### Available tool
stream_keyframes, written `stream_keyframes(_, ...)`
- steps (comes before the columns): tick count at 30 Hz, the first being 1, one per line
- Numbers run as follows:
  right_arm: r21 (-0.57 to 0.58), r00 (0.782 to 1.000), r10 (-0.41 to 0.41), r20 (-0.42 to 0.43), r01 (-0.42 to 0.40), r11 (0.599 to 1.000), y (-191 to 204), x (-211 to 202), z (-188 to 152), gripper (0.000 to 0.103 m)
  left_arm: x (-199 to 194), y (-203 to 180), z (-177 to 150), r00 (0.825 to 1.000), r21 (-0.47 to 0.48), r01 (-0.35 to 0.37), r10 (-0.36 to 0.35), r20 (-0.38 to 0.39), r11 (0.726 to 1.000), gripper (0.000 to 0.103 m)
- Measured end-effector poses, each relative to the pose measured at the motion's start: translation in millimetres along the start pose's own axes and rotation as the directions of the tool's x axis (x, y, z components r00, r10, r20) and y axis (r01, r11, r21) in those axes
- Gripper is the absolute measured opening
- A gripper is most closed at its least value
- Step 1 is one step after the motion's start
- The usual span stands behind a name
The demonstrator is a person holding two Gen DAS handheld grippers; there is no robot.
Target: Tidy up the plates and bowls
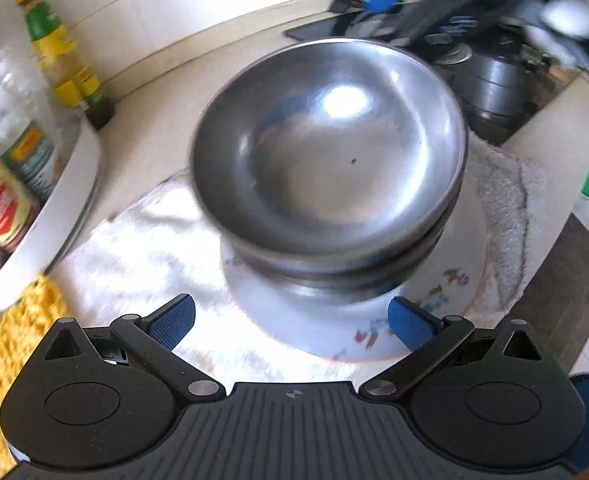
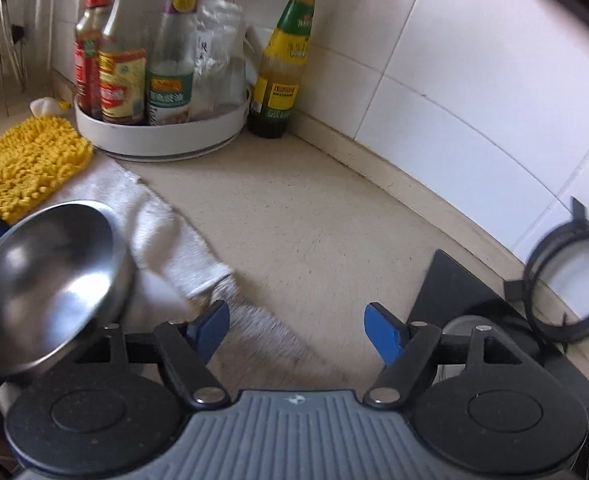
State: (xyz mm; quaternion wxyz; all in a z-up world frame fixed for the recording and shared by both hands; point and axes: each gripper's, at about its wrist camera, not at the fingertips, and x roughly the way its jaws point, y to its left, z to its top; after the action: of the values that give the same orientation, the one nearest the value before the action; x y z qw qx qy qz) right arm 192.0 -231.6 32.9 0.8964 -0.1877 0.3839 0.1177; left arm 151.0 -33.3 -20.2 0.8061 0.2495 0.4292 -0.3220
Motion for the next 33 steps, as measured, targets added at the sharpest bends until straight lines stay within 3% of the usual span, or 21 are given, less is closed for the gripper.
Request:
stream_keyframes(3, 0.068, 1.000, -0.003, 0.030, 0.001, 0.998, 13, -25, -15, 0.103, -5, 2, -7, 0.999, -0.071, -0.030, 0.030, -0.013, 0.997, 0.103)
stream_keyframes(8, 0.109, 0.998, -0.010, 0.055, 0.004, 0.994, 39, -52, -38, 0.103, -15, 2, -19, 0.999, -0.159, -0.038, 0.037, -0.011, 0.986, 0.103)
stream_keyframes(14, 0.148, 0.997, -0.024, 0.067, 0.014, 0.989, 44, -64, -51, 0.103, -28, -2, -23, 0.998, -0.250, -0.065, 0.068, 0.003, 0.966, 0.103)
stream_keyframes(24, 0.291, 0.986, 0.098, 0.132, -0.133, 0.948, 51, -89, -80, 0.103, -51, -21, -33, 0.989, -0.436, -0.117, 0.142, 0.026, 0.892, 0.103)
stream_keyframes(28, 0.344, 0.982, 0.096, 0.164, -0.148, 0.927, 54, -98, -92, 0.103, -61, -27, -38, 0.985, -0.525, -0.117, 0.166, 0.048, 0.843, 0.103)
stream_keyframes(33, 0.362, 0.988, 0.047, 0.145, -0.097, 0.927, 65, -107, -108, 0.103, -74, -41, -42, 0.970, -0.591, -0.143, 0.230, 0.075, 0.794, 0.103)
